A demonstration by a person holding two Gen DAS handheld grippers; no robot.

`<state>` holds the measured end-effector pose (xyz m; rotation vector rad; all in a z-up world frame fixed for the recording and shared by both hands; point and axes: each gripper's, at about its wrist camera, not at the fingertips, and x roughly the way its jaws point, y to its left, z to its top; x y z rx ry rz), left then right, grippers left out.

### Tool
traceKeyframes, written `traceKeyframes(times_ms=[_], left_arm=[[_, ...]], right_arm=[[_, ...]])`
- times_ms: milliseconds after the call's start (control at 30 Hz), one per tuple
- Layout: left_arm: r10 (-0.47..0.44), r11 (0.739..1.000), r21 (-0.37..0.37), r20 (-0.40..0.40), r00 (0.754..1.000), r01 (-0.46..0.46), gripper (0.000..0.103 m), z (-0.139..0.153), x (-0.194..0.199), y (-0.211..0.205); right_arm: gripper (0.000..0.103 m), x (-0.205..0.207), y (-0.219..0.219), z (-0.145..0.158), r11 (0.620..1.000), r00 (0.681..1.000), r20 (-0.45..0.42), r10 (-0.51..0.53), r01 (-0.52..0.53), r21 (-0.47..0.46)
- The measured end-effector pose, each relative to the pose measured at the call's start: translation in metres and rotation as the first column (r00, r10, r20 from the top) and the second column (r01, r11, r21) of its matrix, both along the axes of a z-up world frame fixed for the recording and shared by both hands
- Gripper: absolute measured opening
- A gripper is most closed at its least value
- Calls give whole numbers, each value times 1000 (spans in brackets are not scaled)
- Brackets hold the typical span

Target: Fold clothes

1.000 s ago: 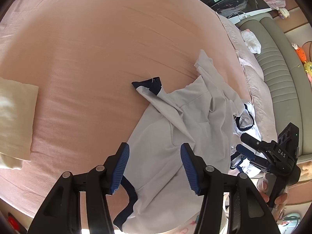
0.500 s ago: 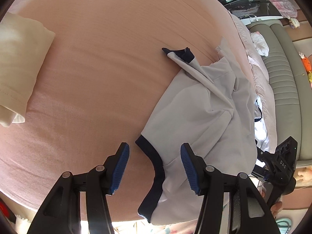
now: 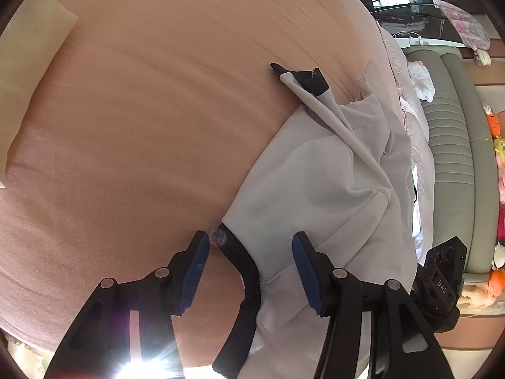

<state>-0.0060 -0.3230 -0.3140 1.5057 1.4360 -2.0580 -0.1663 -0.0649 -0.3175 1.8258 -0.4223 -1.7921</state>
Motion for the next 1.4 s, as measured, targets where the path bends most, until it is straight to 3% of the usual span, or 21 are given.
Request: traceKeyframes(times_ms=[533, 700, 767, 900, 1100, 1333, 1400], left_arm=[[-4, 999, -41, -27, 1000, 3, 52, -1, -14, 7], [9, 996, -83, -47, 999, -13, 50, 0, -13, 17], [17, 994, -105, -52, 999, -22, 47, 1, -12, 22], [8, 990, -143, -48, 999, -15, 30, 0, -9, 34], [-94, 933, -346, 16, 995, 94, 17, 11, -12, 63], [-117, 864, -481, 101, 988, 152, 17, 18, -13, 77], [-133, 823, -535, 147, 980, 192, 17, 22, -16, 82]], right_arm=[[67, 10, -12, -9, 1000, 1000, 2, -16, 16, 5], [38, 23, -30, -1, 998, 995, -94, 23, -17, 66], [30, 28, -37, 2, 995, 990, -133, 41, -29, 92], [25, 39, -52, 8, 986, 973, -213, 86, -54, 155], [18, 47, -62, 11, 967, 948, -274, 161, -96, 236], [14, 50, -60, 12, 959, 937, -292, 190, -112, 262], [12, 54, -64, 14, 946, 923, -315, 220, -124, 298]])
